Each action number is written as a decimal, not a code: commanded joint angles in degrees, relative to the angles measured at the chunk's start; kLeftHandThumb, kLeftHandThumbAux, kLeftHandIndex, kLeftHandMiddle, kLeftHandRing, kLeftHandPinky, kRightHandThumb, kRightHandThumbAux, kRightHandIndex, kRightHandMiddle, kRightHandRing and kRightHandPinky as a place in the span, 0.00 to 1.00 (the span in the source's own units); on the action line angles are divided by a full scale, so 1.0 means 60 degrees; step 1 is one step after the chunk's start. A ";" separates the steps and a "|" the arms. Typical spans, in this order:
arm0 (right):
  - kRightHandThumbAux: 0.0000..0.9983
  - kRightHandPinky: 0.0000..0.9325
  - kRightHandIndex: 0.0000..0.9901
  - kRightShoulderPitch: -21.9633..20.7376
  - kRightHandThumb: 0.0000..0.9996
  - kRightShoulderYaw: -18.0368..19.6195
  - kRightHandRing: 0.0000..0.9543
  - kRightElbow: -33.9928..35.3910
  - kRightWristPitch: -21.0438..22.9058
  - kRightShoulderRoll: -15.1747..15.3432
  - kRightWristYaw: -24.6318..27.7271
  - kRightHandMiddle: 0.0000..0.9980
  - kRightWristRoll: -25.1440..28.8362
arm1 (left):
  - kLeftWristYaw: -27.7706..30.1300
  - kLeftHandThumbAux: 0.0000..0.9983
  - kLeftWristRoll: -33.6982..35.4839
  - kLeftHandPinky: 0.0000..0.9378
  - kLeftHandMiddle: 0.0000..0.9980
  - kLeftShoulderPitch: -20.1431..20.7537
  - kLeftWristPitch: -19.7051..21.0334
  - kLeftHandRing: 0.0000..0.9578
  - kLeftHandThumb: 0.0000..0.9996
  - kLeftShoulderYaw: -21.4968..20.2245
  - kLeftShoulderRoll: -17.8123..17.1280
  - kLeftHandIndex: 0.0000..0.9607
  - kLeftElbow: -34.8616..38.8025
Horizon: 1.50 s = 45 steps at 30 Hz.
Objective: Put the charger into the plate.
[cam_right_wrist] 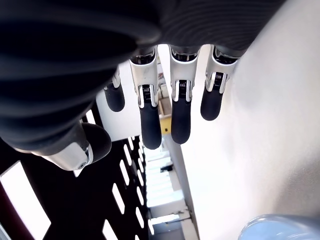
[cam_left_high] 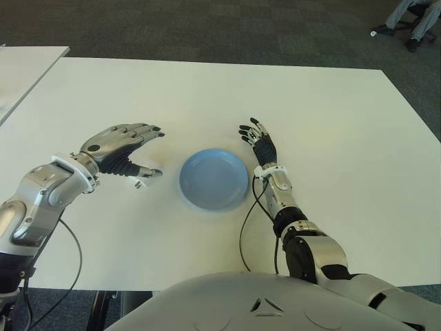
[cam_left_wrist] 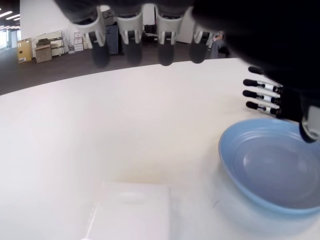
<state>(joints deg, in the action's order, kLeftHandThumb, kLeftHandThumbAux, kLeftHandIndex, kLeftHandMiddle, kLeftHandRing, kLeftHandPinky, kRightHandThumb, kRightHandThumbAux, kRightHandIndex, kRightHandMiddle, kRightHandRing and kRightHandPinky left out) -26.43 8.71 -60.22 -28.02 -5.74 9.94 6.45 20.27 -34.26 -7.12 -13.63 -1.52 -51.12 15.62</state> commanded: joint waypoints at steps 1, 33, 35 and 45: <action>0.53 0.22 0.11 0.0244 0.00 0.0023 0.28 -0.0458 0.0418 -0.0247 -0.0197 0.31 0.0035 | -0.0233 0.30 0.0078 0.01 0.00 0.0077 -0.0008 0.00 0.22 -0.0128 0.0358 0.00 0.0090; 0.52 0.21 0.13 0.0187 0.00 -0.0190 0.27 -0.0553 0.0241 -0.0299 -0.0483 0.32 -0.0097 | -0.2711 0.34 -0.4705 0.00 0.00 -0.0354 0.5866 0.00 0.24 0.1234 0.5336 0.00 0.0041; 0.52 0.21 0.13 0.0186 0.00 -0.0180 0.27 -0.0558 0.0243 -0.0302 -0.0467 0.32 -0.0077 | -0.2918 0.34 -0.4729 0.00 0.00 -0.0328 0.5982 0.00 0.25 0.1291 0.5442 0.00 -0.0181; 0.52 0.21 0.12 0.0202 0.00 -0.0109 0.27 -0.0552 0.0253 -0.0335 -0.0368 0.31 0.0039 | -0.3926 0.29 -0.4662 0.00 0.00 -0.0464 0.6430 0.00 0.24 0.1595 0.5800 0.00 -0.1355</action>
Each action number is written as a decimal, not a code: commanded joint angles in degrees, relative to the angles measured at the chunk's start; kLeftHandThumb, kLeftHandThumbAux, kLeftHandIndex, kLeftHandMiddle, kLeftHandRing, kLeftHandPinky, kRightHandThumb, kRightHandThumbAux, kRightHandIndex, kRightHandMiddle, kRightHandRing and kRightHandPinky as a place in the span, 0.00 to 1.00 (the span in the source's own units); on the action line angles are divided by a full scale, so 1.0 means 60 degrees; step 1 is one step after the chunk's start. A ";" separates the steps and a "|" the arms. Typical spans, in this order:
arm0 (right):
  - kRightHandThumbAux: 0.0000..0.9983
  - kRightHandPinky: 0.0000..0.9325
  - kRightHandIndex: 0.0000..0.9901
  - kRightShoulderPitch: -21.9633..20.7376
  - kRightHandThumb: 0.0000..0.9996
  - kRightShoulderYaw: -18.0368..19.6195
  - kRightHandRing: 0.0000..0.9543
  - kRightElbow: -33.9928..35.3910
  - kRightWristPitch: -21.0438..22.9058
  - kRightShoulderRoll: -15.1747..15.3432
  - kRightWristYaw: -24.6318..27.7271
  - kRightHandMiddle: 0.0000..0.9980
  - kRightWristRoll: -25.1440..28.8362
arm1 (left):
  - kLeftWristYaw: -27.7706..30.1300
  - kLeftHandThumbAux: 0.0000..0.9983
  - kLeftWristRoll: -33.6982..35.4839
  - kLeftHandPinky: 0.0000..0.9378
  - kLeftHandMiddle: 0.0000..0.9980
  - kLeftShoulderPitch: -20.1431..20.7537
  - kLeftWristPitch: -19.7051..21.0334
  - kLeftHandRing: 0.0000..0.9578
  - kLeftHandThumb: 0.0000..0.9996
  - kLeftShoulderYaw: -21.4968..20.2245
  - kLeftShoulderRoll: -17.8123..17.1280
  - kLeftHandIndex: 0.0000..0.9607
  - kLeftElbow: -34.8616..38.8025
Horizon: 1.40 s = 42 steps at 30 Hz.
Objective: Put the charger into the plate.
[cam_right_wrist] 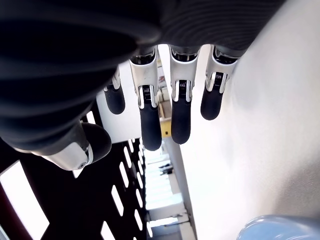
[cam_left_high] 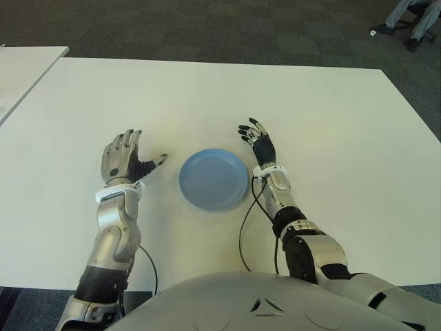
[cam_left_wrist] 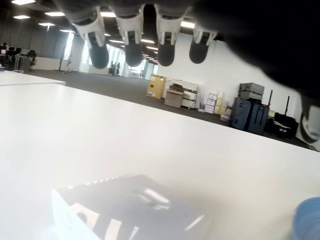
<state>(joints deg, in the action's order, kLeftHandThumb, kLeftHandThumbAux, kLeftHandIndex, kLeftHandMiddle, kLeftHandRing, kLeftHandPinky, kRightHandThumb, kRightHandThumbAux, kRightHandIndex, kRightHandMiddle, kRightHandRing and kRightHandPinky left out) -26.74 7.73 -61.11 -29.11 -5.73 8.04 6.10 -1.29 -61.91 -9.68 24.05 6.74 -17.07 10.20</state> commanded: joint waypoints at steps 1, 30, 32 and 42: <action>0.52 0.21 0.12 0.0252 0.00 0.0058 0.27 -0.0403 0.0439 -0.0340 -0.0048 0.31 0.0102 | -0.0406 0.28 -0.0045 0.00 0.00 -0.0073 0.0186 0.00 0.24 0.0268 0.0146 0.00 -0.0529; 0.52 0.21 0.13 0.0264 0.00 0.0036 0.27 -0.0351 0.0439 -0.0353 -0.0076 0.32 0.0082 | -0.0865 0.28 0.0374 0.00 0.00 -0.0431 0.0758 0.00 0.17 0.1035 0.0313 0.00 -0.1492; 0.52 0.21 0.13 0.0267 0.00 0.0044 0.27 -0.0345 0.0436 -0.0359 -0.0064 0.32 0.0099 | -0.0901 0.28 0.0415 0.00 0.00 -0.0454 0.0724 0.00 0.16 0.1039 0.0275 0.00 -0.1553; 0.52 0.21 0.12 0.0274 0.00 0.0045 0.27 -0.0315 0.0445 -0.0354 -0.0051 0.31 0.0116 | -0.0919 0.31 0.0543 0.00 0.00 -0.0599 0.0727 0.00 0.14 0.1095 0.0104 0.00 -0.1663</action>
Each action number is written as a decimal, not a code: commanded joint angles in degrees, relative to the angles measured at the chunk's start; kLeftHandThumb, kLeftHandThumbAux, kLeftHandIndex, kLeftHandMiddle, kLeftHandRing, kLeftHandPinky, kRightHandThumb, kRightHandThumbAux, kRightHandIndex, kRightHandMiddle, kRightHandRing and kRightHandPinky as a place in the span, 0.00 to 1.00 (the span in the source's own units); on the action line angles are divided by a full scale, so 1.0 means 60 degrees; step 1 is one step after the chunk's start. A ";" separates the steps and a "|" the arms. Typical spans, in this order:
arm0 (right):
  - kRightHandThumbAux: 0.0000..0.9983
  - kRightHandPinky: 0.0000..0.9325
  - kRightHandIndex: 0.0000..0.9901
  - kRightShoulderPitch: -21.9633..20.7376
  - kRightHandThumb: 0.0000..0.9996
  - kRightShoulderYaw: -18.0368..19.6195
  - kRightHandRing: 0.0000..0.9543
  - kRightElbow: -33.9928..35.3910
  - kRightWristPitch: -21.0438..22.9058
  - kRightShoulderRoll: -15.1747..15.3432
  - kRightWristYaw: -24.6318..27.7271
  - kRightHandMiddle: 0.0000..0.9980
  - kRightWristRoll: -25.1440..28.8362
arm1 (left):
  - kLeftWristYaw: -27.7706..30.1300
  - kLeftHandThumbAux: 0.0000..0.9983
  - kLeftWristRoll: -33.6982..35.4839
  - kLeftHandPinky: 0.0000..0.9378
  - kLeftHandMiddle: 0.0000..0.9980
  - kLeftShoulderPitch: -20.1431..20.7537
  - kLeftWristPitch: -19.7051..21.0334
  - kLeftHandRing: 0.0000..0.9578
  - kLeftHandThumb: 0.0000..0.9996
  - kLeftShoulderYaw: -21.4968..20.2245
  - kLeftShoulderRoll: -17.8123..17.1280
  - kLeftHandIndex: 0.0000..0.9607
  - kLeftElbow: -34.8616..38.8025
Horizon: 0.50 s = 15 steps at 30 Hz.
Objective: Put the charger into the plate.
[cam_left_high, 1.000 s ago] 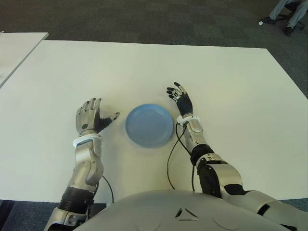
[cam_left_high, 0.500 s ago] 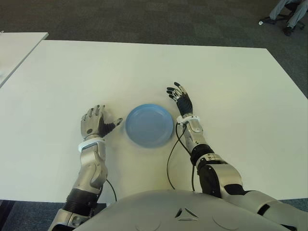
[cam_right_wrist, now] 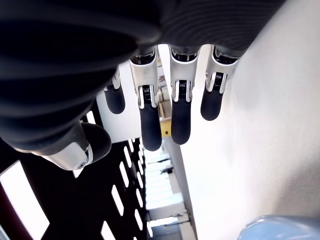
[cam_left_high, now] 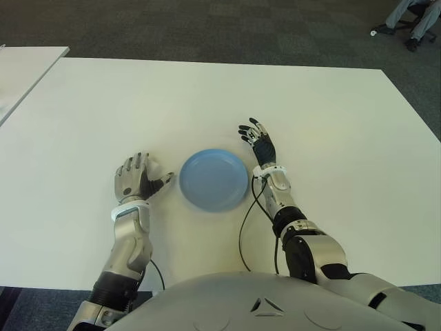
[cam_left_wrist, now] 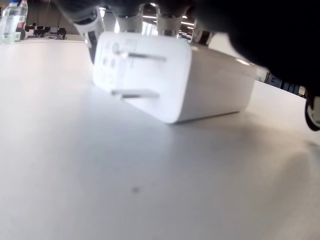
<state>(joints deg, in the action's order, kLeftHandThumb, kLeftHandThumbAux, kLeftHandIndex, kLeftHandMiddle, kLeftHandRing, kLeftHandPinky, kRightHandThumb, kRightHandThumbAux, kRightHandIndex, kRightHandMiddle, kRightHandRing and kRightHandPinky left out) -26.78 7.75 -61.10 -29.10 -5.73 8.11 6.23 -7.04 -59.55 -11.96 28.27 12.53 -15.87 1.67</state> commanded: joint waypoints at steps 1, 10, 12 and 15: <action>0.52 0.20 0.12 0.0280 0.00 0.0041 0.27 -0.0314 0.0433 -0.0350 -0.0066 0.31 0.0091 | 0.0039 0.31 0.0151 0.00 0.00 -0.0240 0.0027 0.00 0.14 0.0133 -0.0109 0.00 -0.0234; 0.52 0.19 0.12 0.0276 0.00 0.0020 0.27 -0.0326 0.0401 -0.0324 -0.0121 0.31 0.0043 | -0.0033 0.33 0.0175 0.00 0.00 -0.0501 -0.0016 0.00 0.14 0.0031 -0.0350 0.00 -0.0069; 0.52 0.19 0.12 0.0276 0.00 0.0019 0.27 -0.0324 0.0405 -0.0325 -0.0128 0.32 0.0040 | -0.0027 0.33 0.0185 0.00 0.00 -0.0537 -0.0027 0.00 0.14 -0.0003 -0.0409 0.00 -0.0025; 0.52 0.20 0.13 0.0268 0.00 0.0033 0.27 -0.0343 0.0413 -0.0306 -0.0113 0.32 0.0052 | -0.0034 0.34 0.0194 0.00 0.00 -0.0545 -0.0032 0.00 0.15 -0.0018 -0.0438 0.00 -0.0011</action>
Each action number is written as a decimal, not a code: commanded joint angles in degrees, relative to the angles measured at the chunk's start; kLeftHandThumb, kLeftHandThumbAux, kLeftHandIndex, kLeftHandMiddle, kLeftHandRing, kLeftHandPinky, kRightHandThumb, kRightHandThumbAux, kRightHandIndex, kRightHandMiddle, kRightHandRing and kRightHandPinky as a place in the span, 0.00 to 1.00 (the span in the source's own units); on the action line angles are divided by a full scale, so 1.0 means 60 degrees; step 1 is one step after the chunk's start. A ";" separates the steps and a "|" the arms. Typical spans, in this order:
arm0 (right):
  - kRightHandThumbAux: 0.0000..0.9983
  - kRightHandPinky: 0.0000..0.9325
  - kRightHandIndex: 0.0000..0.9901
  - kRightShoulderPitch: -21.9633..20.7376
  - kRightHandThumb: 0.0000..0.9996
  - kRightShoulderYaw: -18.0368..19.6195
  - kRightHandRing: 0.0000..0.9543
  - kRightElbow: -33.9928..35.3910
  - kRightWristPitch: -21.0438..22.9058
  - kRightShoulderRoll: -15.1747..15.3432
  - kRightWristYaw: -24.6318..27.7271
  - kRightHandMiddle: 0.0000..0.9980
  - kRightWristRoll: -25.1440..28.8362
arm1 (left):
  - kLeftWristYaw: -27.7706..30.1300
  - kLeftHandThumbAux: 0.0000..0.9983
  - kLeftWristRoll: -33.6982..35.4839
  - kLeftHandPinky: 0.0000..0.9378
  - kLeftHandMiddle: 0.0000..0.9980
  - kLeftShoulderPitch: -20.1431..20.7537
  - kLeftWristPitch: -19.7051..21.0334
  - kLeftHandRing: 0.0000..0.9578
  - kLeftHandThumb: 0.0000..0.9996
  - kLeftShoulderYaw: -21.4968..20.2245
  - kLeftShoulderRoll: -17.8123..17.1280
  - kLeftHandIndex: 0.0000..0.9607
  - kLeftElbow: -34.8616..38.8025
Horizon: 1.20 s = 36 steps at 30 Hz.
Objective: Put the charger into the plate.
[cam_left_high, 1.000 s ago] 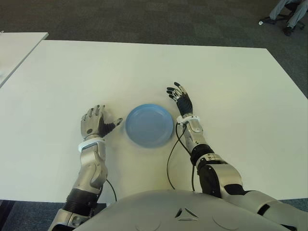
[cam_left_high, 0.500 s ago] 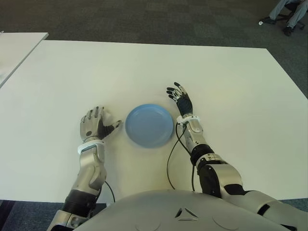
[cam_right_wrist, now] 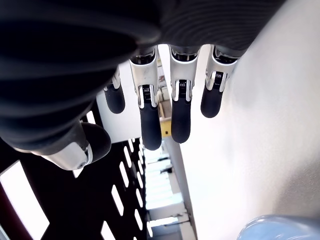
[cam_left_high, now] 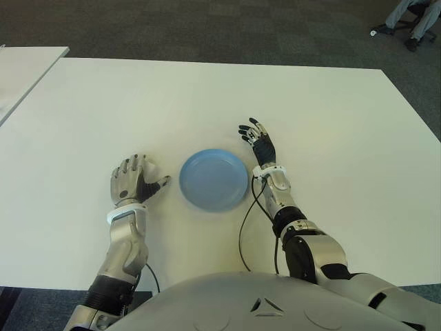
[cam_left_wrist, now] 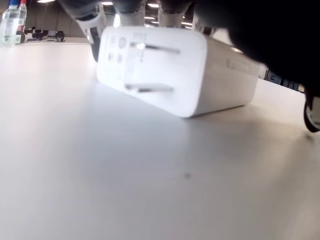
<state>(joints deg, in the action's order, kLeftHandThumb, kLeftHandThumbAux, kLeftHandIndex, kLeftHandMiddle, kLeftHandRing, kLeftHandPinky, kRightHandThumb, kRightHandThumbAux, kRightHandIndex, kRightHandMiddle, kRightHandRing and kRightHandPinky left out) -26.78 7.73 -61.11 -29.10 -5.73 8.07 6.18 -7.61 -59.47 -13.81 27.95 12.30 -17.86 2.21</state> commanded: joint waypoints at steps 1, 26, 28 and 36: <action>0.52 0.20 0.13 0.0266 0.00 0.0038 0.27 -0.0344 0.0416 -0.0306 -0.0104 0.32 0.0062 | 0.0059 0.35 0.0192 0.00 0.00 -0.0242 0.0014 0.00 0.15 0.0012 -0.0116 0.00 -0.0087; 0.52 0.20 0.13 0.0252 0.00 0.0051 0.28 -0.0388 0.0433 -0.0315 -0.0062 0.33 0.0081 | -0.0768 0.39 0.0896 0.00 0.00 -0.0302 -0.0584 0.00 0.22 -0.0446 -0.0161 0.00 0.0259; 0.52 0.20 0.13 0.0246 0.00 0.0055 0.28 -0.0396 0.0442 -0.0321 -0.0053 0.33 0.0088 | -0.0829 0.39 0.0904 0.00 0.00 -0.0293 -0.0634 0.00 0.23 -0.0477 -0.0179 0.00 0.0309; 0.52 0.21 0.13 0.0217 0.00 0.0006 0.28 -0.0450 0.0345 -0.0359 -0.0139 0.32 0.0011 | -0.0927 0.39 0.0907 0.00 0.00 -0.0246 -0.0773 0.00 0.23 -0.0553 -0.0236 0.00 0.0552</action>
<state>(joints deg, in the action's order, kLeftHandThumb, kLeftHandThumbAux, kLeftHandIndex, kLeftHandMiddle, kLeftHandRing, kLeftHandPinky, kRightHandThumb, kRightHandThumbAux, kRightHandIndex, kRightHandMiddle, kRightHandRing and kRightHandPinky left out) -26.80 7.74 -61.24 -29.12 -5.73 8.09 6.17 -12.63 -54.55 -15.10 23.78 9.45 -18.75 4.67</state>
